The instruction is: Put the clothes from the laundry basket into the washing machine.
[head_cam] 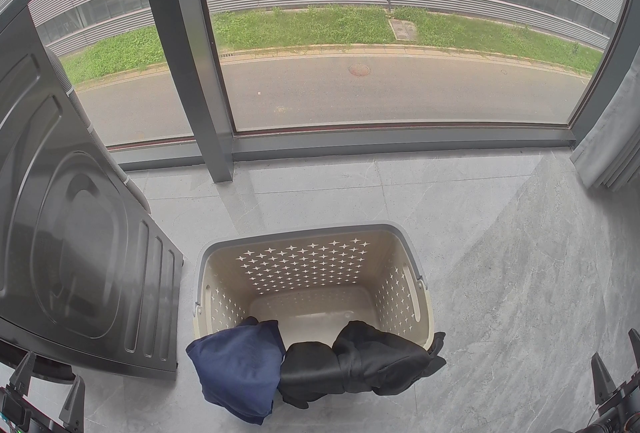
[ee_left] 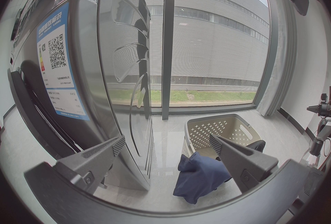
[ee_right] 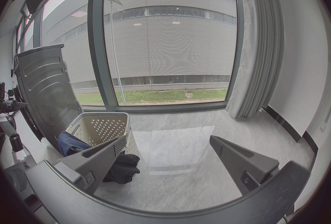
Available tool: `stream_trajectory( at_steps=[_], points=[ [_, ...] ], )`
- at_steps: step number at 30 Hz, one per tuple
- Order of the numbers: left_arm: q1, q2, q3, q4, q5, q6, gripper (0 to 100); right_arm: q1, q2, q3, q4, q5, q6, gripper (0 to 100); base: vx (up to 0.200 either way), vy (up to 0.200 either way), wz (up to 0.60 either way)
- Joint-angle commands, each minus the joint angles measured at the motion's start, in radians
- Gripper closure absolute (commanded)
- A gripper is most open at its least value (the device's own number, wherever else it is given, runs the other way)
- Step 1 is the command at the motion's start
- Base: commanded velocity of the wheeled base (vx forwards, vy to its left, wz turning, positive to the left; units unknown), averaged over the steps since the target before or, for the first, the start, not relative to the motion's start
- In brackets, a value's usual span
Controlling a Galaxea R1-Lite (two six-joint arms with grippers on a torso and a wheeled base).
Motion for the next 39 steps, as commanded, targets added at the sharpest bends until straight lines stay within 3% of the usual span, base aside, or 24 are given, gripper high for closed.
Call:
stream_trajectory(
  at_steps=[1, 5, 39],
  points=[
    [0.000, -0.012, 0.015, 0.000, 0.000, 0.000, 0, 0.000, -0.016, 0.018, 0.000, 0.000, 0.000, 0, 0.000, 0.000, 0.00],
    [0.000, -0.010, 0.015, 0.000, 0.000, 0.000, 0, 0.000, -0.016, 0.018, 0.000, 0.000, 0.000, 0, 0.000, -0.150, 0.00],
    [0.000, -0.012, 0.015, 0.000, -0.001, 0.001, 0, 0.002, -0.016, 0.018, 0.000, 0.002, -0.002, 0, 0.000, 0.000, 0.00]
  ],
)
